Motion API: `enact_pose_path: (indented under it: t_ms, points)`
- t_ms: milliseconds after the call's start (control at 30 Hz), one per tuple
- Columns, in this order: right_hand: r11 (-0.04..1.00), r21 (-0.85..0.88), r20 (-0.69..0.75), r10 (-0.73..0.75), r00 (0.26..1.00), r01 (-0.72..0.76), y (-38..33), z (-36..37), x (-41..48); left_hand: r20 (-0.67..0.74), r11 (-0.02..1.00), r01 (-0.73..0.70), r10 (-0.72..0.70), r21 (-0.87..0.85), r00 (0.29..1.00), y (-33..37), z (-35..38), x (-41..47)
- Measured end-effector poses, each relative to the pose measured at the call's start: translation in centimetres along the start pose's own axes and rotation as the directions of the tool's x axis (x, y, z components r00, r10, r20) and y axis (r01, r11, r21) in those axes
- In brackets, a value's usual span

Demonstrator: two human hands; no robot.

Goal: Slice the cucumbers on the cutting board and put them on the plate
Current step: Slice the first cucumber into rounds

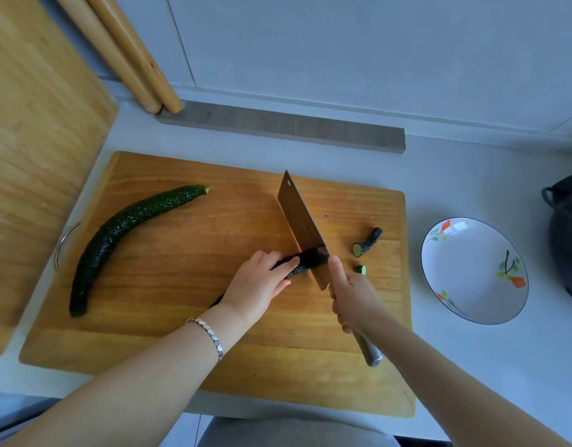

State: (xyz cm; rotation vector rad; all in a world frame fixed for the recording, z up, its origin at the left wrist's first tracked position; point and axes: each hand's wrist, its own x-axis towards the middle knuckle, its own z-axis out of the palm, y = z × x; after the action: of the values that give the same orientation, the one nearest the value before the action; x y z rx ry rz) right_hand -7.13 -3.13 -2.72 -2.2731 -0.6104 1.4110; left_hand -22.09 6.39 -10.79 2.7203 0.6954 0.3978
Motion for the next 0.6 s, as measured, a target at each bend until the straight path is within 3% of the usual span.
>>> enact_pose_path:
  t_ms: [133,300,600]
  points:
    - [0.995,0.052,-0.091,-0.082,0.992,0.087,0.8,1.7,0.4,-0.008,1.0,0.03,-0.029,0.01,1.0,0.1,-0.2,0.2]
    - [0.976,0.207,-0.061,-0.059,0.996,0.07,0.9,0.7,-0.2,-0.031,0.992,0.128,-0.128,0.002,0.991,0.6,-0.3,-0.7]
    - [0.989,0.13,-0.031,-0.07,0.997,0.074,0.8,-0.5,-1.3,-0.045,0.993,0.11,-0.112,-0.044,0.993,0.3,-0.4,-0.9]
